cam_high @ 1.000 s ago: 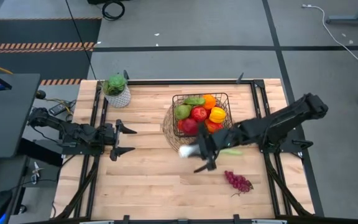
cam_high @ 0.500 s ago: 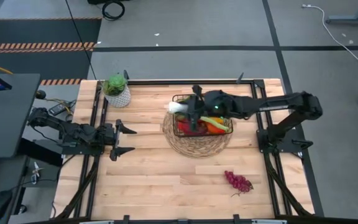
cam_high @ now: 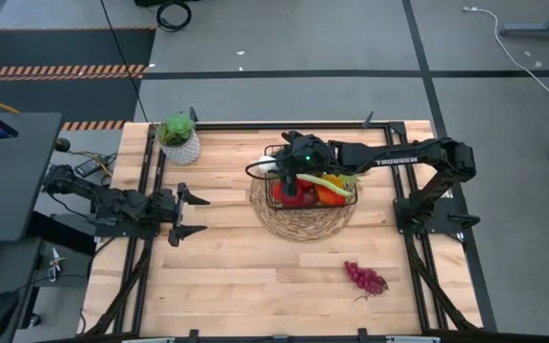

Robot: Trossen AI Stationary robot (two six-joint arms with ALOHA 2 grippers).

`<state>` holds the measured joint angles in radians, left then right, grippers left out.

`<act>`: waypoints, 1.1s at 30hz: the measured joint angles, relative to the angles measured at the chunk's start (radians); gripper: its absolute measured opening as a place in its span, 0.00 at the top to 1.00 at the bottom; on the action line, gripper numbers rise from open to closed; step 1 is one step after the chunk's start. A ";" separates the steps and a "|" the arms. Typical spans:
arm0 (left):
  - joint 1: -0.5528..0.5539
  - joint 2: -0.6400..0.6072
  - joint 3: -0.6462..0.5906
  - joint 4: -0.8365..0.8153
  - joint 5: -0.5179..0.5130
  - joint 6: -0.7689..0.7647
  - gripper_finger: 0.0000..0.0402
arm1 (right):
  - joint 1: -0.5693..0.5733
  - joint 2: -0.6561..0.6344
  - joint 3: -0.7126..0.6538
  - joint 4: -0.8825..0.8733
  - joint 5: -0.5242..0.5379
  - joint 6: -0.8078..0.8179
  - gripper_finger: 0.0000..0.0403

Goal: Build produce basket
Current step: Put the green celery into the black wire basket, then put the red grapes into the black wire basket

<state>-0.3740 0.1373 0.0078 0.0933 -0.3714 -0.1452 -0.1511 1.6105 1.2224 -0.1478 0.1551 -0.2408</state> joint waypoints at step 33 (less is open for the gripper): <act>0.000 0.000 0.000 0.006 0.000 0.000 0.08 | 0.346 -0.082 -0.030 -0.163 0.038 0.298 0.13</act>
<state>-0.3742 0.1373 0.0074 0.0998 -0.3714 -0.1455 0.1953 1.5285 1.1923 -0.3110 0.1933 0.0572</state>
